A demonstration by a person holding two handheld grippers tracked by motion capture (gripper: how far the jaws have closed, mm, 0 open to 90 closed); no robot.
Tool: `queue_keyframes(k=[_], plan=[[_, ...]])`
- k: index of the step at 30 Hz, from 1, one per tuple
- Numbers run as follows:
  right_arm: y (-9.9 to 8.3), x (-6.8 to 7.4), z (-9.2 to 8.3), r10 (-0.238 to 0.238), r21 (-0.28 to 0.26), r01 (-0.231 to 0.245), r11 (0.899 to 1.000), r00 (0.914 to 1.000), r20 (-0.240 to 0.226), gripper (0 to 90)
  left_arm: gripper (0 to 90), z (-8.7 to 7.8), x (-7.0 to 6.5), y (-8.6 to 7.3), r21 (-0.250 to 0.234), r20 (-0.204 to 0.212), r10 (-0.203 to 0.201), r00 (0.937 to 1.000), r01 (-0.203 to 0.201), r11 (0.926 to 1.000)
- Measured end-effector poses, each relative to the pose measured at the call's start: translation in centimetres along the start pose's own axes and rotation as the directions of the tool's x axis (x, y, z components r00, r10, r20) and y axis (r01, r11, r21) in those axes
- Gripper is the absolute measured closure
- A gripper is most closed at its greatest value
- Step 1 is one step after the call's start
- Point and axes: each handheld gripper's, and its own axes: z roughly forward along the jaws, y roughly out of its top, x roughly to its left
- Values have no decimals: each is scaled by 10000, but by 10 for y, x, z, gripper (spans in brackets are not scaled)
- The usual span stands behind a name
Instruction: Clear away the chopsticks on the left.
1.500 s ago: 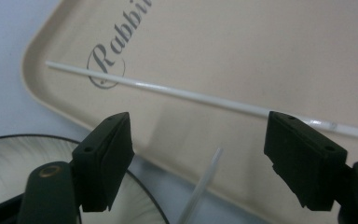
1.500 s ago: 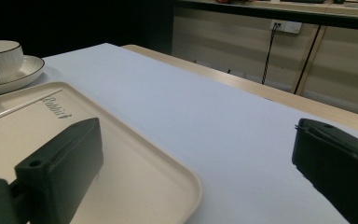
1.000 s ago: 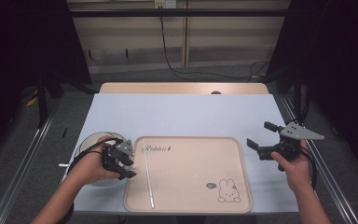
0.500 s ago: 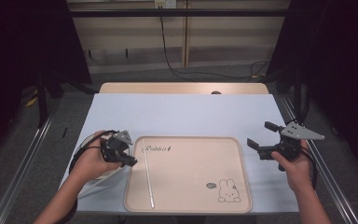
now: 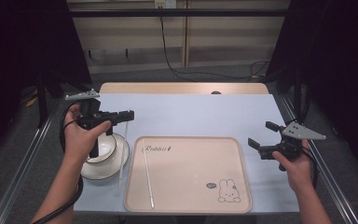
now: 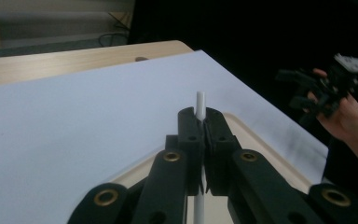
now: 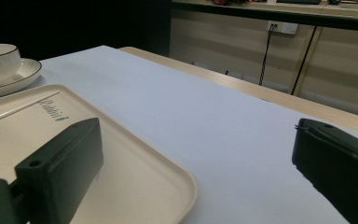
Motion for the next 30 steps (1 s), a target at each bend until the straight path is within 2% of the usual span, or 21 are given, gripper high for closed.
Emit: queue_keyframes(k=[1,2,4,6,8,10,12,13,14,16,19,23,26,27,28,30], plan=[[0,0,0,-3,2,3,10000,10000,11,12,874,1,2,-2,-130,-118,-196,9997,195,9997],[0,0,0,-9,0,9,10000,10000,42,12,875,3,2,-5,-305,-174,-627,9979,622,9976],[0,0,0,28,9,-28,10000,10000,-28,12,874,7,5,-11,-189,-270,-1112,9934,1107,9937],[0,1,1,13,37,-13,10000,10000,-33,12,874,13,7,-17,-28,-548,-1341,9895,1341,9910],[0,1,1,-24,53,24,10000,10000,-38,12,874,17,9,-22,-205,-709,-1911,9790,1902,9815],[0,1,1,-7,33,7,10000,10000,-40,12,873,21,10,-26,-128,-1258,-2026,9712,2026,9792],[0,1,1,5,17,-5,10000,9999,-102,11,874,24,12,-30,-149,-1262,-2601,9573,2603,9654],[0,1,1,-18,38,18,10000,10000,-85,11,874,26,12,-32,-161,-1526,-2682,9512,2690,9630],[-1,0,1,-30,49,30,10000,10000,-83,11,874,28,12,-33,-96,-1733,-2683,9476,2708,9626],[-1,0,1,-19,-18,19,10000,9999,-119,11,873,33,12,-37,5,-1946,-2892,9373,2950,9555],[-1,0,1,-28,-9,28,10000,10000,-94,12,872,39,14,-43,232,-2197,-2975,9291,3098,9505],[-1,1,1,30,21,-29,10000,10000,-79,12,871,50,17,-49,415,-2746,-3179,9075,3415,9390],[0,1,1,6,-8,-6,10000,9999,-130,12,870,59,18,-54,736,-3202,-3098,8953,3495,9340],[0,1,1,-21,-22,20,10000,9999,-138,12,869,62,19,-55,869,-3427,-2960,8916,3438,9350],[0,1,0,14,0,-14,10000,9999,-134,12,867,66,20,-58,949,-3635,-2912,8849,3462,9334],[-1,1,1,14,1,-14,10000,9998,-181,11,863,71,22,-61,1129,-3837,-2978,8741,3645,9243]])
